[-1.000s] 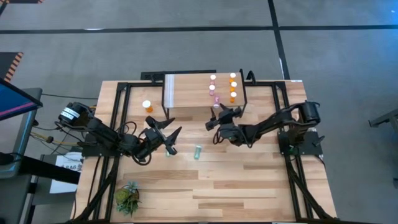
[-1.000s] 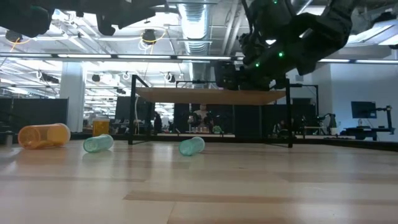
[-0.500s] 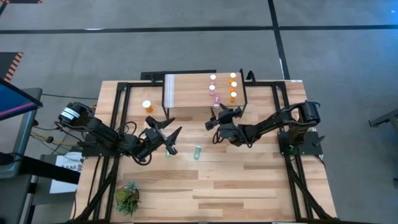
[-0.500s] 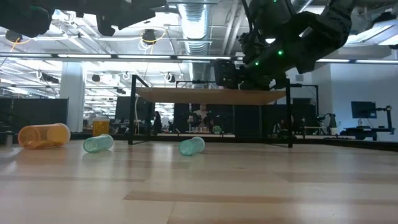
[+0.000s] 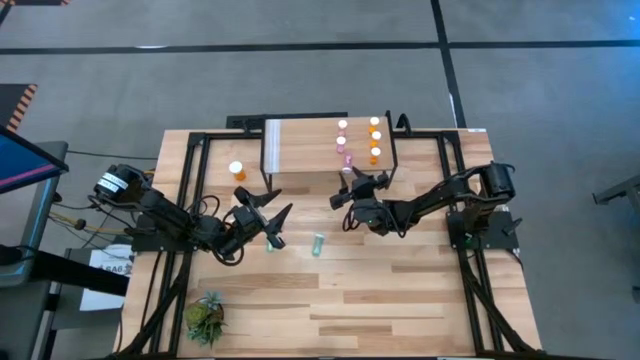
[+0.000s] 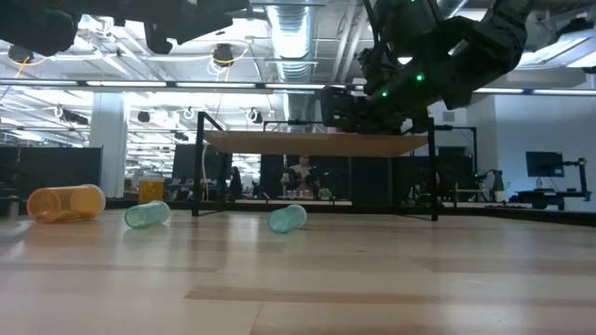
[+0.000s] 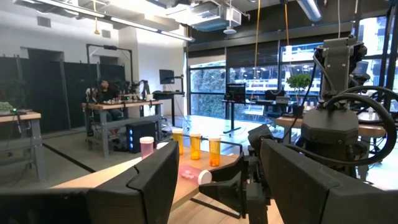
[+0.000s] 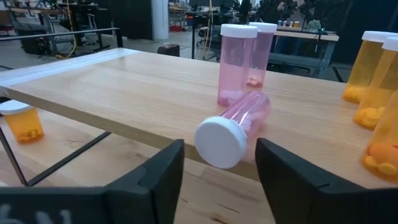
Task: Pick and place medicine bottles onto shelf by color
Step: Put the pink pill bottle on the shelf
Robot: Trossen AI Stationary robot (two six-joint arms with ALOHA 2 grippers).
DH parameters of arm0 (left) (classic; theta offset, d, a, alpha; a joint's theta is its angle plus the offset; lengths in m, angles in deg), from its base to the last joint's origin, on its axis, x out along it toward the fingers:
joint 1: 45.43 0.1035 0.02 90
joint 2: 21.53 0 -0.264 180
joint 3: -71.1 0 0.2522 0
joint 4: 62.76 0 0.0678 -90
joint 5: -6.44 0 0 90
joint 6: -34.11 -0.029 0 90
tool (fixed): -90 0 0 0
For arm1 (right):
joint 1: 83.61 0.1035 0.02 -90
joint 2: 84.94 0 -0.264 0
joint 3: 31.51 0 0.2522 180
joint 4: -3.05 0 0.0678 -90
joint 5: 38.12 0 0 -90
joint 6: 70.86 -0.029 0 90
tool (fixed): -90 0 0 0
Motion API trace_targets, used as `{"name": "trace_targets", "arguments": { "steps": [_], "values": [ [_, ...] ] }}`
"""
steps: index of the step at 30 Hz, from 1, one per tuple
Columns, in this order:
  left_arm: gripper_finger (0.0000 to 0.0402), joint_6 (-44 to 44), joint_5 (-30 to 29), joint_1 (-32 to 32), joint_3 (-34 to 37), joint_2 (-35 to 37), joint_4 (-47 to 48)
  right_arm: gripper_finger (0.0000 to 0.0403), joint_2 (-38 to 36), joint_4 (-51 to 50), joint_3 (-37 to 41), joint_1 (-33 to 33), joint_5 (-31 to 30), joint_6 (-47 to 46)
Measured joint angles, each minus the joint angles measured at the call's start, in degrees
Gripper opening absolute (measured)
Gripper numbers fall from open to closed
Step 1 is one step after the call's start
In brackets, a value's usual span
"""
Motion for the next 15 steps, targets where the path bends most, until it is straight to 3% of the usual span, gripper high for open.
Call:
{"name": "trace_targets", "arguments": {
  "steps": [8,15],
  "values": [
    [0.0217,0.0,0.0,0.0,0.0,-0.02,0.0,0.0147,-0.02,0.02,0.0,0.01,-0.02,0.4],
    [0.0217,0.0,-0.02,0.0,0.0,-0.01,0.0,0.0109,-0.04,0.02,0.0,0.88,-0.07,1.77]
  ]
}}
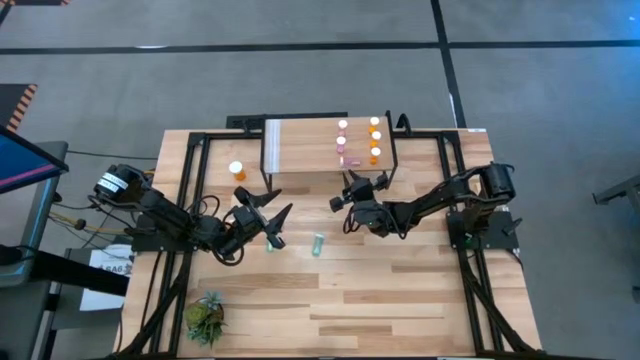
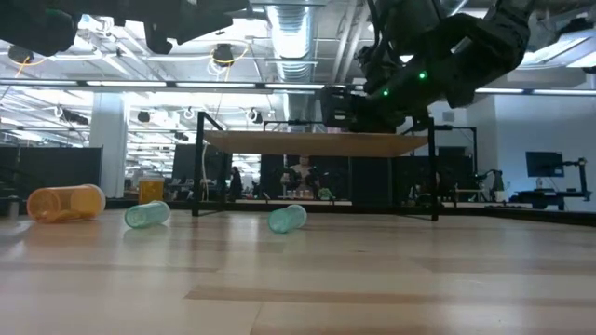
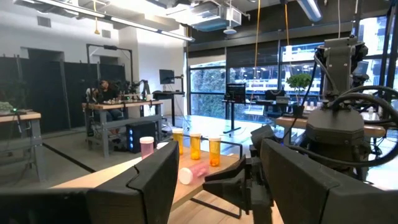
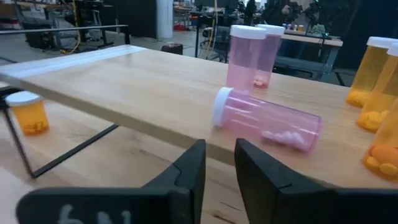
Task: Pick and place medicine bottles onto shelf by color
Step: Put the pink pill bottle on the shelf
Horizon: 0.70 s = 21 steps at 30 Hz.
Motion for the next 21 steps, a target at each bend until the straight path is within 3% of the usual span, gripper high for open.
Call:
{"name": "trace_targets", "arguments": {
  "steps": [7,14,18,21],
  "values": [
    [0.0217,0.0,0.0,0.0,0.0,0.0,0.16,0.0096,0.0,0.09,0.0,3.06,-1.07,2.66],
    [0.0217,0.02,0.03,0.0,0.0,-0.01,1.63,0.0102,-3.52,0.82,0.04,8.12,-0.46,16.22],
    [0.0217,0.11,0.17,0.0,0.0,-0.01,1.54,0.0123,-10.9,-1.86,-0.07,9.42,10.06,22.62],
    [0.0217,0.23,0.37,0.0,0.0,-0.01,1.5,0.0148,-18.32,-14.46,-2.74,8.79,14.77,20.24]
  ]
}}
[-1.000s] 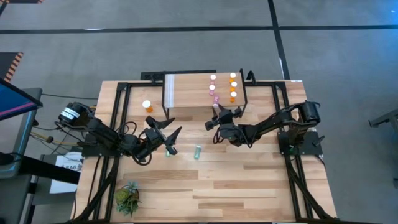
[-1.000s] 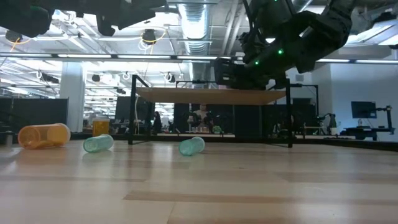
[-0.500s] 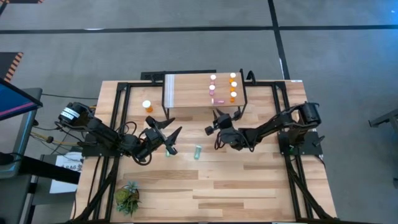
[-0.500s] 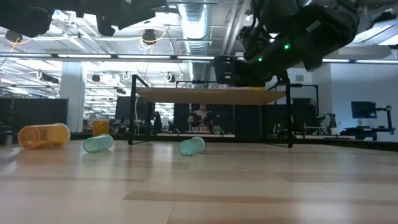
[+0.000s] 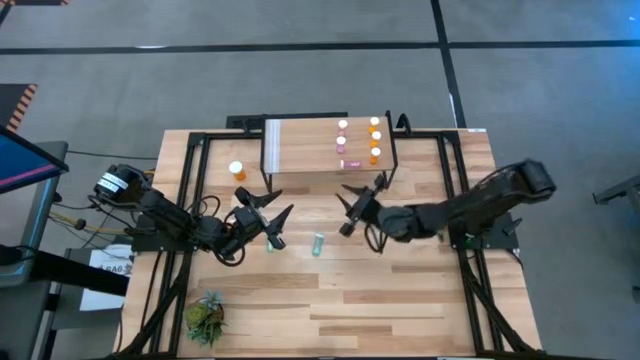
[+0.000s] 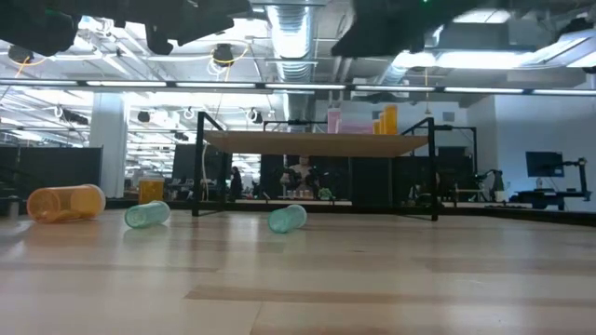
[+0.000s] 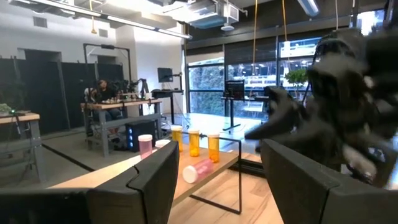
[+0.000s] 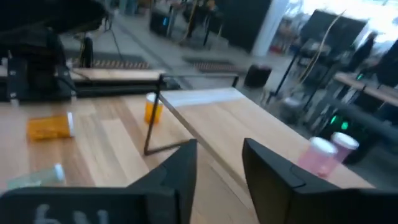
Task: Pick and place medicine bottles onto shelf by color
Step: Put the pink pill bottle on the shelf
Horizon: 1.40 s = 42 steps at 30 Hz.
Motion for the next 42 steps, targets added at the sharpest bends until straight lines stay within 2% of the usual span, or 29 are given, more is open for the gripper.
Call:
{"name": "trace_targets", "arguments": {
  "steps": [5,9,15,20,24,30,34,42],
  "values": [
    [0.0217,0.25,0.06,0.0,0.0,0.0,-0.04,0.0198,-8.48,-28.32,-7.58,-3.59,8.05,-7.63],
    [0.0217,0.76,1.23,0.54,0.0,0.0,0.02,0.0228,-9.81,-40.18,-12.79,-6.5,15.5,-5.74],
    [0.0217,2.93,2.71,1.36,-0.02,0.0,1.47,0.0244,-5.67,-56.71,-23.44,-13.64,27.6,-4.41],
    [0.0217,3.4,2.71,1.38,-0.02,0.0,2.2,0.0244,1.38,-71.5,-33.8,-17.99,31.12,-0.47],
    [0.0217,3.55,2.75,1.38,-0.02,0.0,2.92,0.0244,6.62,-78.09,-38.35,-21.87,37.4,1.88],
    [0.0217,3.66,2.94,1.38,-0.02,0.0,3.64,0.0244,11.47,-81.83,-40.97,-25.93,38.22,4.76],
    [0.0217,3.95,3.19,1.38,-0.02,0.0,4.07,0.0244,12.0,-81.68,-41.1,-28.22,39.26,6.04],
    [0.0217,4.38,3.76,1.38,-0.02,0.0,4.26,0.0244,12.12,-80.88,-41.13,-32.34,46.31,6.76]
  ]
}}
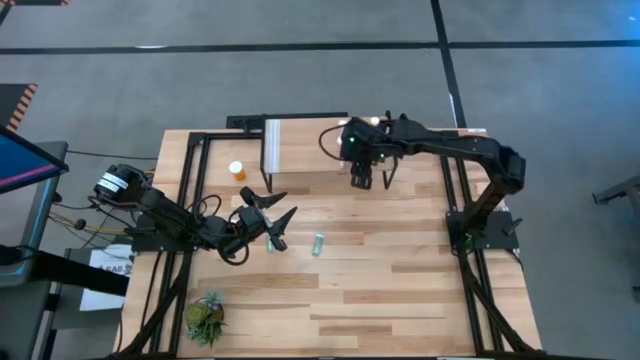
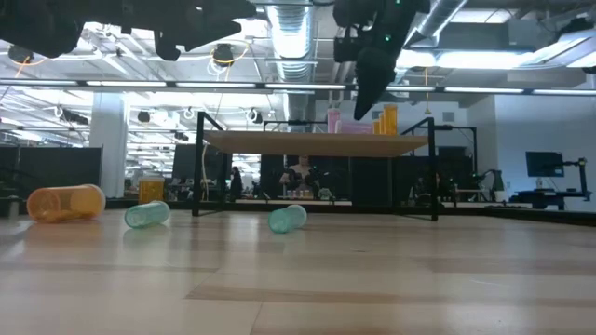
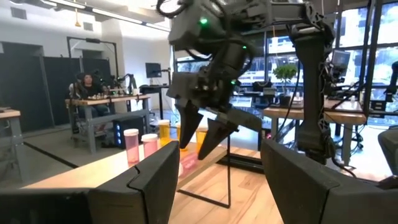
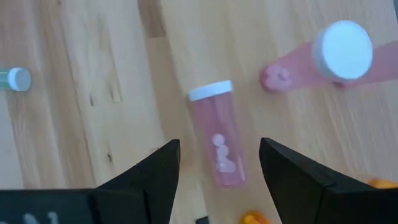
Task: Pick and place medicine bottles onto shelf by color
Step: Put the pink pill bottle on the shelf
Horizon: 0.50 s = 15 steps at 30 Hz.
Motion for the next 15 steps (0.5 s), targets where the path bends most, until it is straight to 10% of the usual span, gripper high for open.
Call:
{"name": "trace_targets", "arguments": {
  "steps": [15],
  "values": [
    [0.0217,0.06,0.21,0.02,0.0,0.0,0.0,0.0239,4.6,0.23,0.09,-1.95,1.16,1.27]
  ]
}}
